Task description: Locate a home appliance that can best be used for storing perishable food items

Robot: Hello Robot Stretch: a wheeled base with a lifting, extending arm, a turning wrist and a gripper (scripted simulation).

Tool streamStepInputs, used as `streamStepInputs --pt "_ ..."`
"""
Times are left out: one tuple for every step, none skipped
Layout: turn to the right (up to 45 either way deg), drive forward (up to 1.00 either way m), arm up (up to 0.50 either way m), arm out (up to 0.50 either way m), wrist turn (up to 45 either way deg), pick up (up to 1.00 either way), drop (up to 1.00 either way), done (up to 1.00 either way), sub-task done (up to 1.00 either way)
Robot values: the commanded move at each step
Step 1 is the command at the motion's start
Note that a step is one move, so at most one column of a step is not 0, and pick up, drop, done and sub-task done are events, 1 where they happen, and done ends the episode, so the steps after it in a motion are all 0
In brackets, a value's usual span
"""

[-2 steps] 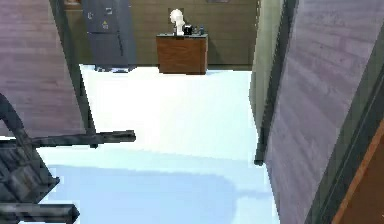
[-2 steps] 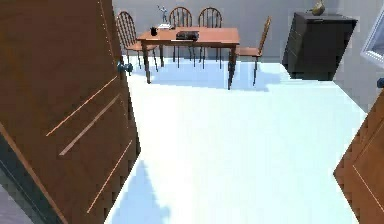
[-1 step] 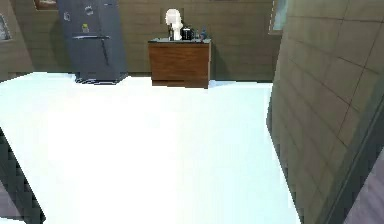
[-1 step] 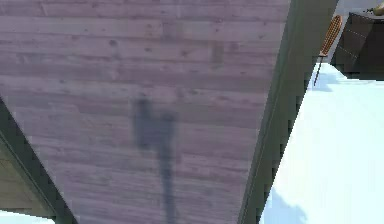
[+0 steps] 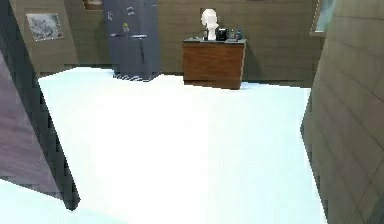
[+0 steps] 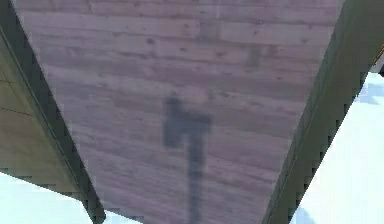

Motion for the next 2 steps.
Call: streamStepInputs --pt "0.0 0.15 0.0 0.0 0.0 0.0 0.0 0.0 0.0" --pt "-6.0 0.0 0.0 0.0 0.0 0.0 0.0 0.0 0.0"
